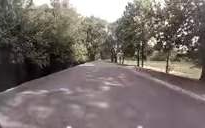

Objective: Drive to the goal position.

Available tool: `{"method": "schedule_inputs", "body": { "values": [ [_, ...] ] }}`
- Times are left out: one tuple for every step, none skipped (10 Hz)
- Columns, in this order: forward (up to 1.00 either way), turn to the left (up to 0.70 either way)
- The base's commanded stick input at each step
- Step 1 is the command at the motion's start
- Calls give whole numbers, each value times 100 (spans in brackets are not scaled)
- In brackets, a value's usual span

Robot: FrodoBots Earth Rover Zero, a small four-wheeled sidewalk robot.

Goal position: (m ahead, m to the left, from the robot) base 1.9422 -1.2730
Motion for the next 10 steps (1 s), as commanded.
{"method": "schedule_inputs", "body": {
  "values": [
    [0, 0],
    [0, 0],
    [0, 0],
    [0, 0],
    [6, 0],
    [69, 0],
    [70, 0],
    [70, 0],
    [70, 0],
    [70, 0]
  ]
}}
